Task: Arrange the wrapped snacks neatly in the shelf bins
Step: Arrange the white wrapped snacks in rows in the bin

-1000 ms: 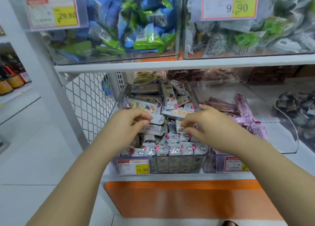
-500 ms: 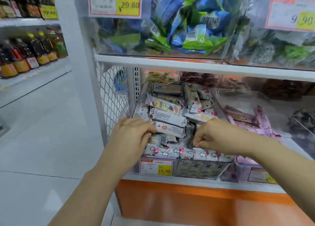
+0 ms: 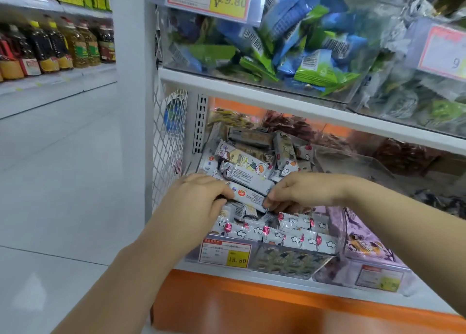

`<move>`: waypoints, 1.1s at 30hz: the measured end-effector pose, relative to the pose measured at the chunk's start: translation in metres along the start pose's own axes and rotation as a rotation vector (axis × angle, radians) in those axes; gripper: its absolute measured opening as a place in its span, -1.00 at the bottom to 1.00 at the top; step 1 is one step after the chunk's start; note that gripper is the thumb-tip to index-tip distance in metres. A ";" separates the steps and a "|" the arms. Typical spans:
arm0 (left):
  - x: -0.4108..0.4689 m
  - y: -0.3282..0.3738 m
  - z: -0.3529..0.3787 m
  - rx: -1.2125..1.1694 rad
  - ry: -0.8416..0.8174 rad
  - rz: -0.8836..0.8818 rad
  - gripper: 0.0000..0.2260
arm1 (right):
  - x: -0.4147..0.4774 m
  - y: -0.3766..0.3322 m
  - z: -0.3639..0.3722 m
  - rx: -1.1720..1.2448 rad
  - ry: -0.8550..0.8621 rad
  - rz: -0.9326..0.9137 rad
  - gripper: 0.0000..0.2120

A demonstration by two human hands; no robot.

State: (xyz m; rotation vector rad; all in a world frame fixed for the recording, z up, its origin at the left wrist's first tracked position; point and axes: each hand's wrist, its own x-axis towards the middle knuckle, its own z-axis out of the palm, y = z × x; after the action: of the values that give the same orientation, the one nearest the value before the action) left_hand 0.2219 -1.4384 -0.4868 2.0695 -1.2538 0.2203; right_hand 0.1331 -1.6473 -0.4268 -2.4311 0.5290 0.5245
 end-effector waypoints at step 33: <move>0.026 -0.009 0.031 0.531 0.139 0.101 -0.48 | 0.046 -0.007 -0.008 -0.550 -0.328 0.164 -0.57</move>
State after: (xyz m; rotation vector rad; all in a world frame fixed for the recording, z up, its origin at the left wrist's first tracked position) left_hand 0.2367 -1.4740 -0.5012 2.3752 -1.3139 0.8035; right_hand 0.1774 -1.6588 -0.4396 -2.7317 0.4901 1.2528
